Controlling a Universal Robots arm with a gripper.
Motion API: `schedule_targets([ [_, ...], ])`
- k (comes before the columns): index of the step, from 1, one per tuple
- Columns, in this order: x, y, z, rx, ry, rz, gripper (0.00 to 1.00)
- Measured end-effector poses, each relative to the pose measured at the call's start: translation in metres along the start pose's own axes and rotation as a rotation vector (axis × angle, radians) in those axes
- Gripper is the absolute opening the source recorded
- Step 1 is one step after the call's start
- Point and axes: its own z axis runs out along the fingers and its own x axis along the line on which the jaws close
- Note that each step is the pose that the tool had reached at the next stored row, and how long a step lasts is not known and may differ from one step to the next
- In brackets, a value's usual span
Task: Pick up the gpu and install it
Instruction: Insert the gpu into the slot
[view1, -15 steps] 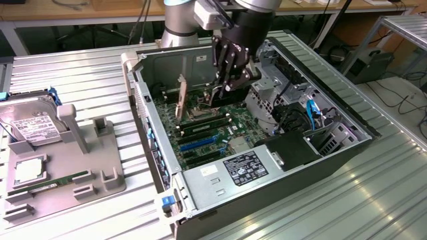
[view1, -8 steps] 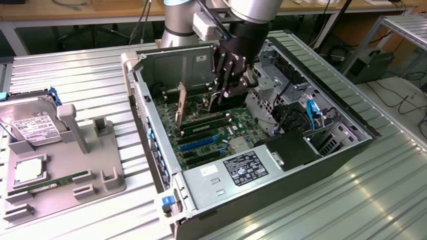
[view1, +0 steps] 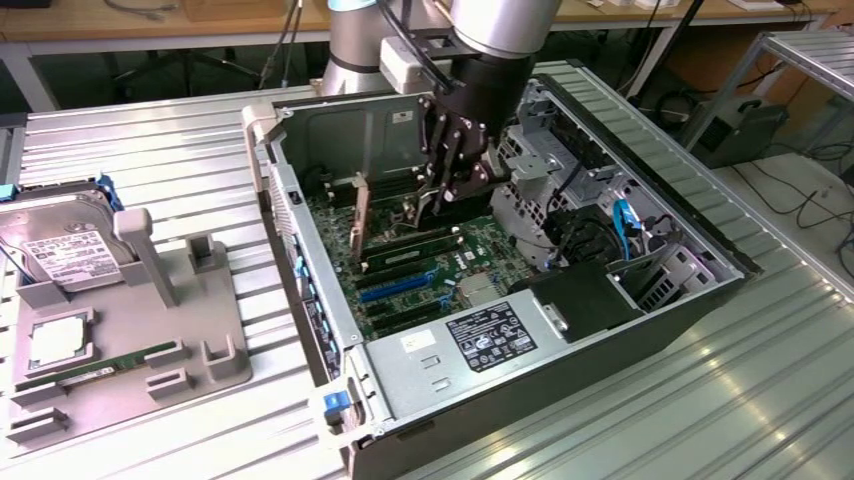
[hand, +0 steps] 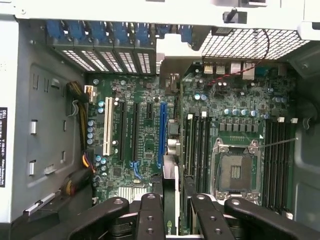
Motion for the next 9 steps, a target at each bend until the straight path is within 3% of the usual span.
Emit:
schedule_targets([
  [9,0.01,0.0122,0.0052,0.0056,0.0014,0.002,0.26],
])
